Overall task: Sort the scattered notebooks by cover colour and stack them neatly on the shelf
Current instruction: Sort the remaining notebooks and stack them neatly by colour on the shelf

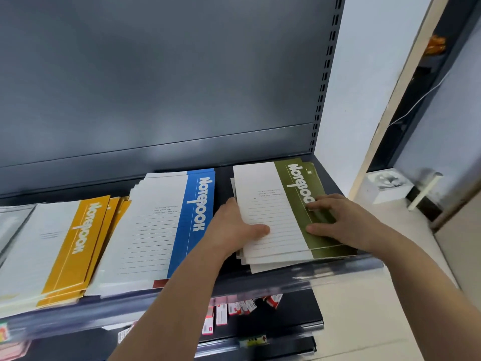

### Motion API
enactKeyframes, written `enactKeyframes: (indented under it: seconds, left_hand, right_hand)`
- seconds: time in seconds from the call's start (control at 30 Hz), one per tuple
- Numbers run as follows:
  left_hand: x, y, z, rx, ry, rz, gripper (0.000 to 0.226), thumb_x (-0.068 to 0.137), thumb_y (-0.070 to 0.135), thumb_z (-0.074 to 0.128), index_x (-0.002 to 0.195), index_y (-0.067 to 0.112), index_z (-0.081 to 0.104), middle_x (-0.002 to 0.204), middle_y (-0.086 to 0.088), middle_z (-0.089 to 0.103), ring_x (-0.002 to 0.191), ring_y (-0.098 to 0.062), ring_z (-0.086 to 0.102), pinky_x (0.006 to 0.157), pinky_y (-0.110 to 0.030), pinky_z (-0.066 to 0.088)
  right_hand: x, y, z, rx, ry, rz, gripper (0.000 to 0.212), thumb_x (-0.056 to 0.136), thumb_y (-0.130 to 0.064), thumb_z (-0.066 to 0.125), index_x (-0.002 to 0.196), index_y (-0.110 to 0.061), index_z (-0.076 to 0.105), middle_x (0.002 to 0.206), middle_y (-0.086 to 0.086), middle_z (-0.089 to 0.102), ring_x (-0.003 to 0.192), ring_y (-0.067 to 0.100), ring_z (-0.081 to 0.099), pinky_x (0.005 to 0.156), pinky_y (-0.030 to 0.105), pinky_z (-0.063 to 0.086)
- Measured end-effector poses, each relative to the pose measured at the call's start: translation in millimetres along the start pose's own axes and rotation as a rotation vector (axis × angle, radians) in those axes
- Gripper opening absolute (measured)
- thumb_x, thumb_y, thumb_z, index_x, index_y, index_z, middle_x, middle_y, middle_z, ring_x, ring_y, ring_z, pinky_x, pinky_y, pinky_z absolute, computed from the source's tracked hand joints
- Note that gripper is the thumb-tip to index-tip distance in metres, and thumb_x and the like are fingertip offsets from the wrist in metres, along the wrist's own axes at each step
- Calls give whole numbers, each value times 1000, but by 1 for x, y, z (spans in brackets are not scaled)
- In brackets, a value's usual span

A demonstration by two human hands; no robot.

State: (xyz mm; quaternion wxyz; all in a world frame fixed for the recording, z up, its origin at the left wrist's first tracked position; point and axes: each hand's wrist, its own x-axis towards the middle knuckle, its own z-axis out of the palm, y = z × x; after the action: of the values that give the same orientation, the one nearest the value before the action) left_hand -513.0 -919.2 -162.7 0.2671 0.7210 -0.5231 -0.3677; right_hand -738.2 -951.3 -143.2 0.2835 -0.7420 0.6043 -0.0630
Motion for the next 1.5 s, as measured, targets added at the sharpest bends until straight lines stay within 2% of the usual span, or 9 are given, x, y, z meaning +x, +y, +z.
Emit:
enactKeyframes:
  seconds: [0.27,0.47,0.73,0.93,1.03,1.13,1.23,1.33,1.5]
  left_hand:
    - [6,7,-6,16,-73,-14,74,62,26,89,123,22,46,120,3,58,109,-17,58,95,-42,52]
    - [6,13,-9,75,-99,-90,75,65,29,87,127,24,45,124,4,54,111,-17,56,97,-41,51]
    - [0,25,2,61,3,-149,61,79,32,77,130,20,47,125,3,57,111,-19,57,97,-43,50]
    - [10,25,10,-136,194,-268,53,74,37,80,113,12,54,111,-4,64,97,-24,64,87,-46,55]
    - [11,37,9,-405,152,-351,51,76,32,80,111,6,53,104,-12,69,87,-29,70,74,-48,59]
    - [6,46,10,-384,114,-363,40,81,28,77,104,9,51,100,-10,69,85,-28,70,73,-46,59]
    - [2,51,11,-438,157,-268,37,83,21,74,112,9,55,102,-10,71,86,-27,71,74,-44,59]
    - [-8,58,11,-498,216,-101,32,85,16,71,113,14,55,101,-6,71,84,-23,71,66,-35,58]
    - [-17,67,8,-605,235,140,37,86,4,67,119,11,52,108,-5,72,98,-27,70,85,-42,57]
  right_hand:
    - [24,-11,-1,-48,-9,70,74,83,-57,61,147,-37,30,156,-1,20,135,27,37,107,46,41]
    - [23,-7,-2,-222,-22,-3,76,86,-67,48,150,-36,22,156,3,22,136,31,34,107,46,38]
    - [24,5,0,-188,-3,-72,75,86,-68,45,149,-35,23,155,5,22,138,32,30,110,46,33]
    - [28,14,-2,101,2,-35,82,83,-49,66,148,-23,24,154,5,25,137,29,31,109,45,34]
    - [28,17,-5,120,8,-26,83,83,-49,67,147,-17,24,149,6,34,133,26,37,106,42,38]
    - [30,19,-7,138,3,-21,84,82,-48,69,146,-16,24,145,6,39,129,25,42,104,40,41]
    - [34,26,-5,299,-7,-5,83,77,-43,76,140,-17,29,133,4,49,116,23,53,95,40,49]
    - [34,31,-10,723,28,34,54,85,-29,72,123,-14,37,119,1,56,99,18,59,79,32,52]
    - [37,24,-29,1165,79,-66,44,87,-18,69,126,-19,48,116,-2,66,101,17,65,86,38,54]
